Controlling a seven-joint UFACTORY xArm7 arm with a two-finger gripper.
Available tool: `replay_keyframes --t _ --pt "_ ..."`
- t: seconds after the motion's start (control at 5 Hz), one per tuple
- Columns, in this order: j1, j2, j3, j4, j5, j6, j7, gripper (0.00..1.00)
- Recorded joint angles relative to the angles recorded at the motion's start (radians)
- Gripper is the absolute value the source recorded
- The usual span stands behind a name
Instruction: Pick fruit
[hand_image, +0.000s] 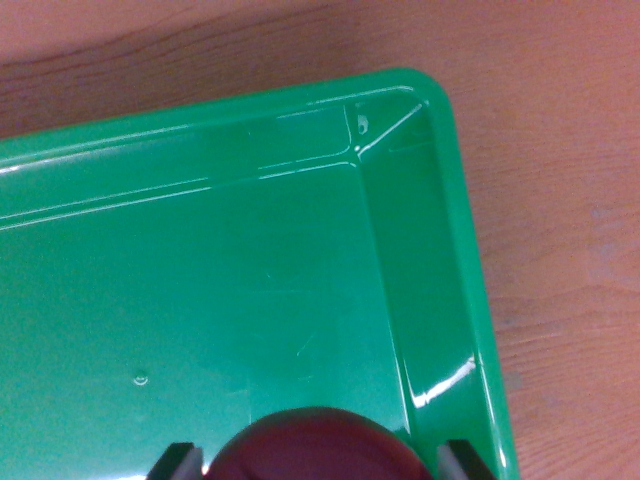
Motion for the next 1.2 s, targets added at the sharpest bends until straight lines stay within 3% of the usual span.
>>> replay_keyframes --t 0.2,0.4,0.6,1.2 --pt "0.0005 -0.013 0.0 0.026 0.0002 0.039 -0.002 1.0" --pt "0.0005 -0.013 0.0 0.026 0.0002 0.039 -0.002 1.0" --pt "0.0009 -0.025 0.0 0.05 0.0005 0.075 -0.004 1.0" --pt "0.0013 -0.036 0.001 0.071 0.0007 0.106 -0.006 1.0"
